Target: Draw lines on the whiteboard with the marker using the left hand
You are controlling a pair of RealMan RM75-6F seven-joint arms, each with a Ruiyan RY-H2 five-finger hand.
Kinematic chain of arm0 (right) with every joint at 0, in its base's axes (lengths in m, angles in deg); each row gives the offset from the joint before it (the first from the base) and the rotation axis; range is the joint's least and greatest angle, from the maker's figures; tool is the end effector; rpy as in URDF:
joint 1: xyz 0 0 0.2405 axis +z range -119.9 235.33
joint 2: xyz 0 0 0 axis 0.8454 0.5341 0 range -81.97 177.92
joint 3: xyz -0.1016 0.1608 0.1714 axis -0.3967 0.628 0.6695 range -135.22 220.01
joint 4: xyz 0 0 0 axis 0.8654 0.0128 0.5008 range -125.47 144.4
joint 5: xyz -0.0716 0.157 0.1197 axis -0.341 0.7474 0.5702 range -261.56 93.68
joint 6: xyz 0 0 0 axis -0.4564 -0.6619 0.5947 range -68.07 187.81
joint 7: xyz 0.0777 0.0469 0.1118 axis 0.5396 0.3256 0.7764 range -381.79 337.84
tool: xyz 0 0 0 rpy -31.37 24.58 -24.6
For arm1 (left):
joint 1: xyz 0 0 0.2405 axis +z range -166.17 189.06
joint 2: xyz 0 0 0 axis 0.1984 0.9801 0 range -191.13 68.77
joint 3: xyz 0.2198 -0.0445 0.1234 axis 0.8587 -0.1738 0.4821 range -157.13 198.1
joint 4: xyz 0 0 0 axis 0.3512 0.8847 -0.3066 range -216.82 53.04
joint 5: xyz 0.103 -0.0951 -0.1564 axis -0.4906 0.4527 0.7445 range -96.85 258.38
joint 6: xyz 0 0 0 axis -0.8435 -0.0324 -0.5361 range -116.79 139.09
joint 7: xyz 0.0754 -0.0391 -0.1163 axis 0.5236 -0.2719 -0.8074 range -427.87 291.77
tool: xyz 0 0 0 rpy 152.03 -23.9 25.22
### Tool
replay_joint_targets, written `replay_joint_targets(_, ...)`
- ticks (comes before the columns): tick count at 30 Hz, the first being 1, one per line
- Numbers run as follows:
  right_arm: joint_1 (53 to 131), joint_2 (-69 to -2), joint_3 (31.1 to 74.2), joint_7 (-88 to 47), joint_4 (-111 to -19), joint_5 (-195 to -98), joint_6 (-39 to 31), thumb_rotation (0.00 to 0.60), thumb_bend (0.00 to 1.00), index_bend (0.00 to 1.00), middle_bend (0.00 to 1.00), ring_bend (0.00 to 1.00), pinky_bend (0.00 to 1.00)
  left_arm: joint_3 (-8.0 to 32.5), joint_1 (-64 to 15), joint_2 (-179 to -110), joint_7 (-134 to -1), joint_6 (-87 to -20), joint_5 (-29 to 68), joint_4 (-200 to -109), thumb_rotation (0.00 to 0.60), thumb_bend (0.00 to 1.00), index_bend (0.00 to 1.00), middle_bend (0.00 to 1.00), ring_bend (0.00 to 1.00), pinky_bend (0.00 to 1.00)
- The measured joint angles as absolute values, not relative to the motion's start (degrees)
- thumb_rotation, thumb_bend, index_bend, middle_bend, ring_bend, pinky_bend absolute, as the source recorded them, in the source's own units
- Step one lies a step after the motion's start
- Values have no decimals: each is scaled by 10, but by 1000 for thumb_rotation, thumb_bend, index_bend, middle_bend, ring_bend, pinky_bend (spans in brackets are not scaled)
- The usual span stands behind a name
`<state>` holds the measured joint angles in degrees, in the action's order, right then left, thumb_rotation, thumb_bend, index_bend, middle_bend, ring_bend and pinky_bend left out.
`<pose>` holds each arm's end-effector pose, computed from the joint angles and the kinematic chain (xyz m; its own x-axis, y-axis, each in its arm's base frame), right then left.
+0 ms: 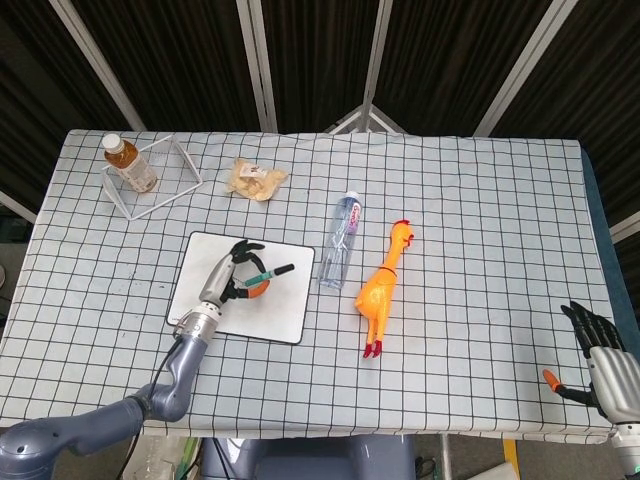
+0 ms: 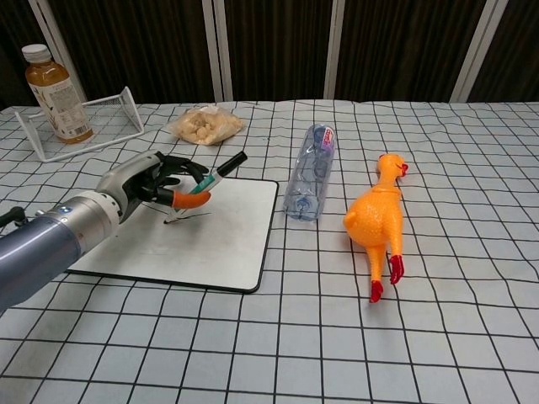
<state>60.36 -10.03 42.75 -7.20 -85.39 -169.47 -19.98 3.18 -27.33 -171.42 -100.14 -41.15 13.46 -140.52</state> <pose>-0.3269 -0.1580 0.1724 0.2032 -0.1351 0.9698 -0.9740 0.0732 0.2143 -0.1710 0.3545 -0.0928 -0.4478 0.3386 0.8275 0.8866 0.0487 0.4599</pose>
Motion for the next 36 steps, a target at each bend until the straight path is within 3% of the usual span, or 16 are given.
replay_joint_targets(12, 602, -102, 429, -78, -855, -1693, -204, 600, 265, 0, 0, 0, 0, 60, -203, -1631, -995, -467, 120, -1538, 600, 545, 734, 187, 28, 52)
replay_joint_targets(22, 602, -102, 429, -81, -855, -1692, -204, 600, 265, 0, 0, 0, 0, 25, -178, -1528, -991, -525, 96, -1688, 600, 544, 734, 186, 28, 52)
replay_joint_targets(29, 601, -102, 428, -81, -855, -1696, -204, 600, 265, 0, 0, 0, 0, 9, -173, -1480, -938, -539, 100, -1715, 600, 542, 734, 186, 28, 52)
replay_joint_targets(36, 602, -101, 427, -84, -856, -1695, -202, 600, 265, 0, 0, 0, 0, 34, -173, -1447, -863, -539, 77, -1692, 600, 540, 734, 186, 28, 52)
